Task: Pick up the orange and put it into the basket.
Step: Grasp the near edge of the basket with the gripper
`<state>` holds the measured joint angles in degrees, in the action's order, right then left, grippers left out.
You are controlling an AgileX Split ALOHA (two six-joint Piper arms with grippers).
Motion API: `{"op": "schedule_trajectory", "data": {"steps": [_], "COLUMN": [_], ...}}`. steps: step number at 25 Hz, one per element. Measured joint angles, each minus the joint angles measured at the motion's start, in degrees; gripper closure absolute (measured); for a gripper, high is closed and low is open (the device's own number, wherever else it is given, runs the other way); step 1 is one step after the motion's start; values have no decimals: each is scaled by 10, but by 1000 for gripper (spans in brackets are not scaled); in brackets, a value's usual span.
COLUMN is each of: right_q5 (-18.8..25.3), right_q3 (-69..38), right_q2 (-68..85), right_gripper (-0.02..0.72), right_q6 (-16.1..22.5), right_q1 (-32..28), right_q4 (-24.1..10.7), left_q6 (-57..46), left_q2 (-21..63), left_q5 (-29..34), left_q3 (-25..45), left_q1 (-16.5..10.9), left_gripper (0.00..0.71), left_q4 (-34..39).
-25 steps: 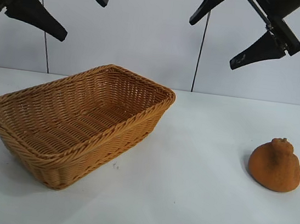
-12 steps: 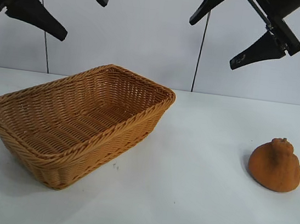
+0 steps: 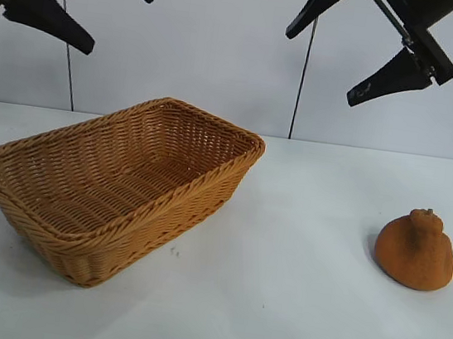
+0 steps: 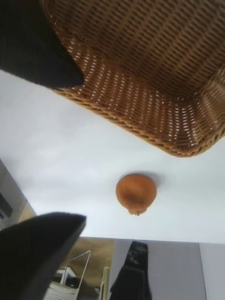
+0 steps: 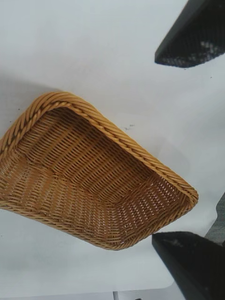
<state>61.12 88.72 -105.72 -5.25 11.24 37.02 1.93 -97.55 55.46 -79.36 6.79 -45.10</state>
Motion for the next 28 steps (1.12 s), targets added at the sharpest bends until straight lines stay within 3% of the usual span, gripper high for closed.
{"op": "schedule_trajectory", "data": {"steps": [5,13,18,28], "right_q5": [1,1,1,-9], "right_q3": [0,0,0,0], "right_q2": [0,0,0,0], "right_gripper": [52,52,52,52], "right_q6": [0,0,0,-1], "right_q1": [0,0,0,0], "right_q4": [0,-1,-1,-1], "left_q6": [-94,-354,-403,-438], "left_q2": [53,121,115,55], "left_q5": [4,-71,-135,-218], "left_q3": [37,213,289,295], "left_q1": [-7,-7,8,39], "left_gripper": [181,181,181,181], "left_q4": [79,226,236,238]}}
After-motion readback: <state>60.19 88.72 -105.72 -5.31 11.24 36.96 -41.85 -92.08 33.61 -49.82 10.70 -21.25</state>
